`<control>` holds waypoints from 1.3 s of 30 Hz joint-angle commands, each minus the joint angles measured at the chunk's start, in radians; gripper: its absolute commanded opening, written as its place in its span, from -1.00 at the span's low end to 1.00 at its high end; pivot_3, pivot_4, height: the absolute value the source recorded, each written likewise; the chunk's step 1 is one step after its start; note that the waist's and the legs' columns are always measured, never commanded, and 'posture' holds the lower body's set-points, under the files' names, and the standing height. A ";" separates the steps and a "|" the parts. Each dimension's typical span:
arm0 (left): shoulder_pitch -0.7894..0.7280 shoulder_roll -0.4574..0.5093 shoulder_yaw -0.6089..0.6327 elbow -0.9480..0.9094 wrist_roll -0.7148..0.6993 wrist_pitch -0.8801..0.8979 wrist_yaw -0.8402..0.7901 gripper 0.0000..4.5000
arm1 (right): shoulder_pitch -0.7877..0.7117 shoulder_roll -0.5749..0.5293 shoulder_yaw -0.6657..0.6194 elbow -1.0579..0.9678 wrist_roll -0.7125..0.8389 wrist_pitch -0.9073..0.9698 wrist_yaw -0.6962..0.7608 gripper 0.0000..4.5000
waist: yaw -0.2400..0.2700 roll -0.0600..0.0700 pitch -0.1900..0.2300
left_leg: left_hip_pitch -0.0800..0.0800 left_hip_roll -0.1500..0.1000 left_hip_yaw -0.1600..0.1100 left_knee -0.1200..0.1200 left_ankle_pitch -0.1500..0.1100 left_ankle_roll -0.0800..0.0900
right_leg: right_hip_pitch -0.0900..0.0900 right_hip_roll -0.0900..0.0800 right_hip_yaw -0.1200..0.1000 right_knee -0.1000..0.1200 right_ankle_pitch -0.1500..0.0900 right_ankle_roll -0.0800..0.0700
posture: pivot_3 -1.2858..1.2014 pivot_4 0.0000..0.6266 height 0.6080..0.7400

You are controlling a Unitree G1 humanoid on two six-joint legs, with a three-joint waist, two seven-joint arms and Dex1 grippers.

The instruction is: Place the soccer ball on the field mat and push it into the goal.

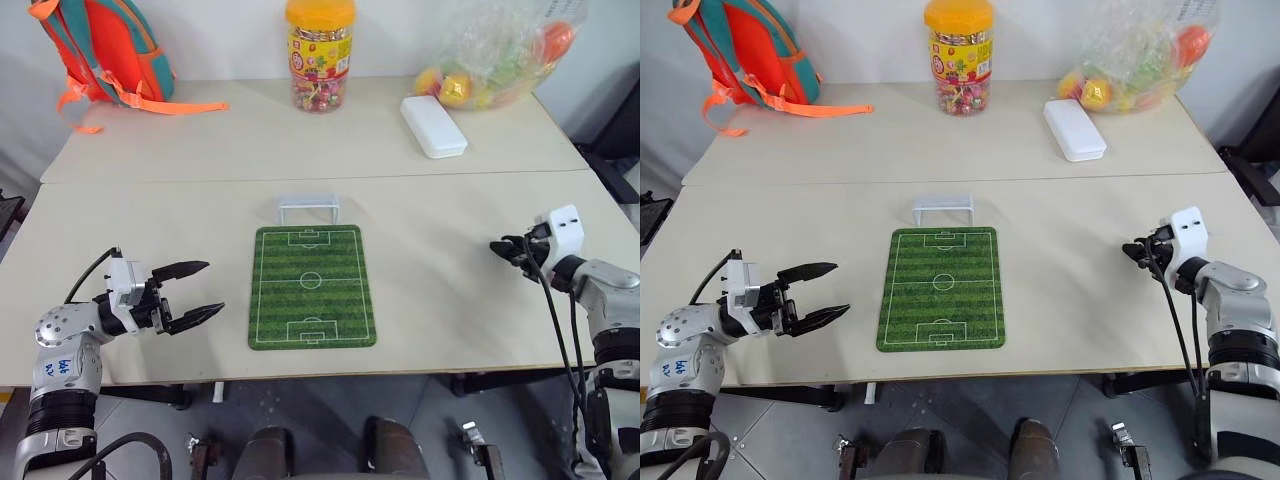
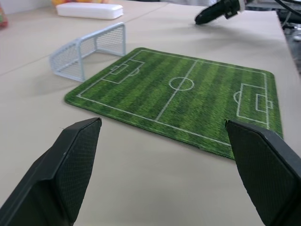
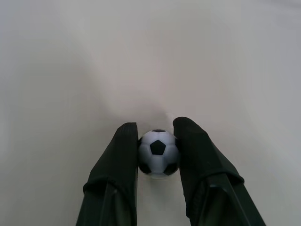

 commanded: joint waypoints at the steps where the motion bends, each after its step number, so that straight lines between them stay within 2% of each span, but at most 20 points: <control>1: -0.006 0.015 0.007 0.019 -0.010 -0.017 -0.038 1.00 | 0.021 -0.001 -0.005 -0.322 0.057 0.116 -0.012 -0.63 | -0.001 0.000 0.000 | 0.000 0.000 0.000 0.000 0.000 0.000 | 0.000 0.000 0.000 0.000 0.000 0.000 | 0.03 -0.52 1.00; 3: -0.017 0.017 0.000 0.039 -0.005 -0.023 -0.065 1.00 | 0.055 0.014 0.049 -0.529 0.099 0.237 0.001 -0.63 | 0.001 0.000 0.000 | 0.000 0.001 0.001 0.000 0.000 0.000 | -0.001 0.001 0.001 0.001 0.000 0.000 | 0.03 -0.52 1.00; 7: -0.031 0.024 -0.011 0.081 -0.001 -0.045 -0.126 1.00 | 0.083 0.046 0.188 -0.816 0.165 0.392 0.033 -0.63 | 0.003 0.000 0.000 | 0.000 0.004 0.001 0.000 -0.001 -0.002 | -0.001 0.003 0.001 0.001 0.000 0.000 | 0.03 -0.52 1.00; 11: -0.040 0.026 -0.020 0.110 0.011 -0.071 -0.160 1.00 | 0.079 0.059 0.309 -0.933 0.173 0.432 0.076 -0.63 | 0.008 0.000 0.000 | -0.001 0.004 0.001 0.001 -0.001 -0.002 | -0.002 0.004 0.001 0.001 0.000 0.000 | 0.03 -0.52 1.00; 14: -0.026 0.019 -0.033 0.092 0.006 -0.071 -0.199 1.00 | 0.049 0.099 0.455 -1.000 0.166 0.426 0.130 -0.63 | 0.006 0.000 0.000 | -0.002 0.004 0.001 0.003 -0.002 -0.001 | -0.002 0.004 0.001 0.001 0.000 0.000 | 0.03 -0.52 1.00; 17: 0.008 0.019 -0.048 0.067 -0.009 -0.063 -0.237 1.00 | 0.014 0.163 0.550 -0.991 0.148 0.408 0.156 -0.63 | -0.001 0.000 0.000 | -0.001 0.005 0.001 0.003 -0.003 -0.002 | -0.003 0.005 0.001 0.002 0.000 -0.001 | 0.03 -0.52 1.00; 20: 0.018 0.024 -0.059 0.061 -0.020 -0.065 -0.246 1.00 | -0.009 0.178 0.616 -0.958 0.104 0.368 0.191 -0.63 | 0.001 -0.001 0.000 | -0.001 0.006 0.002 0.004 -0.003 -0.002 | -0.003 0.005 0.001 0.002 0.000 -0.001 | 0.03 -0.52 1.00; 26: 0.033 0.001 -0.079 0.035 -0.026 -0.080 -0.218 1.00 | -0.051 0.260 0.730 -0.795 0.002 0.261 0.228 -0.63 | 0.002 -0.002 0.000 | -0.001 0.006 0.002 0.005 -0.003 -0.002 | -0.003 0.005 0.001 0.003 0.000 -0.001 | 0.03 -0.52 1.00; 39: 0.099 0.006 -0.051 -0.021 -0.040 -0.081 -0.173 1.00 | -0.051 0.324 0.756 -0.670 -0.074 0.169 0.291 -0.63 | 0.000 -0.002 0.000 | -0.001 0.007 0.002 0.005 -0.004 -0.003 | -0.003 0.007 0.001 0.003 0.000 -0.001 | 0.03 -0.52 1.00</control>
